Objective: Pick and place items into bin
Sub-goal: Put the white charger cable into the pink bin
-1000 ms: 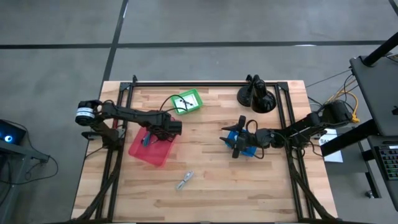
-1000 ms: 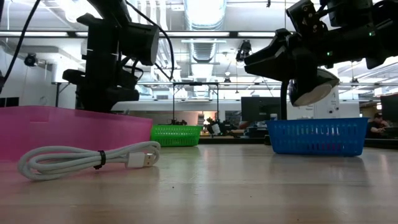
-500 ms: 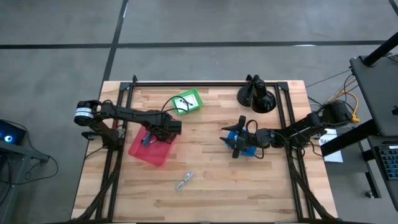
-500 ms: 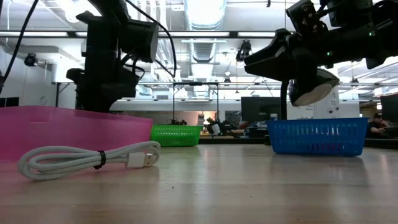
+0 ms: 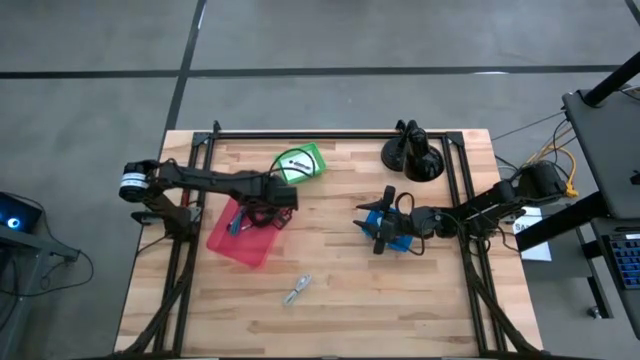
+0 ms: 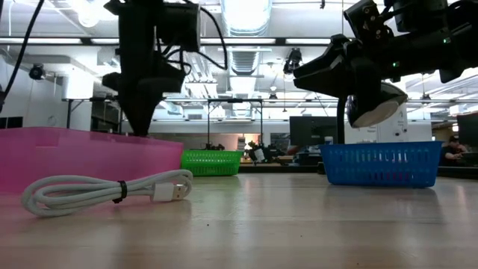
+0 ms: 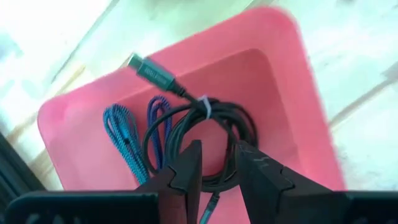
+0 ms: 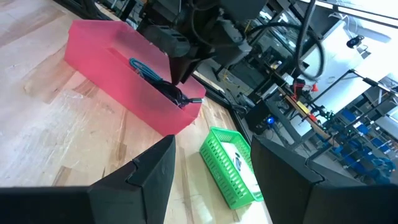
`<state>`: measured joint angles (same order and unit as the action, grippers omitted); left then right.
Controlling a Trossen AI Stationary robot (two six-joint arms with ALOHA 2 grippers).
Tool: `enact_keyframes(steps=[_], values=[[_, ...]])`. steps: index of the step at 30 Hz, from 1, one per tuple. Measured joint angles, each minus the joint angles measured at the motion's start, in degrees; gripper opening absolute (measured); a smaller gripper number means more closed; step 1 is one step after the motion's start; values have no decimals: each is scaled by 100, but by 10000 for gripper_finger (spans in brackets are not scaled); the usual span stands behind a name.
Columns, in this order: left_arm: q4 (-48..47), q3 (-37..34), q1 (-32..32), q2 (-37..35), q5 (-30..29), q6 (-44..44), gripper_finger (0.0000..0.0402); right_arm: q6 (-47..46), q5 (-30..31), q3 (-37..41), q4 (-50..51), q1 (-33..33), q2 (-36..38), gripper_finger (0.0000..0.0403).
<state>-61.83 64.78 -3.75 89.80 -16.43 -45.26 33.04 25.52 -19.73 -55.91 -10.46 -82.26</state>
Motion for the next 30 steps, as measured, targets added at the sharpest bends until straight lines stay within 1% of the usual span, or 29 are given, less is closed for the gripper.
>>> enact_keyframes(steps=[4,9,12,16,19,22,24,27,30], values=[[153,165,13,0,-2,364,80,0,1,0,-1,0,0,196],[1294,183,84,-2,49,1176,80,0,0,0,0,0,0,196],[2039,183,156,-2,297,1703,80,0,0,0,1,-2,0,196],[2823,188,278,-2,731,2125,87,2,0,0,2,-2,0,196],[3331,200,435,-2,1017,2339,114,2,0,0,3,-2,0,196],[3890,196,632,-2,1196,2530,153,11,0,0,6,-2,0,196],[4084,196,762,-2,1236,2571,180,11,0,0,6,-2,0,196],[4103,226,926,-2,1332,2288,208,15,0,0,8,-2,0,196],[4106,244,1080,-2,1427,1763,216,15,0,0,19,-2,0,196]])
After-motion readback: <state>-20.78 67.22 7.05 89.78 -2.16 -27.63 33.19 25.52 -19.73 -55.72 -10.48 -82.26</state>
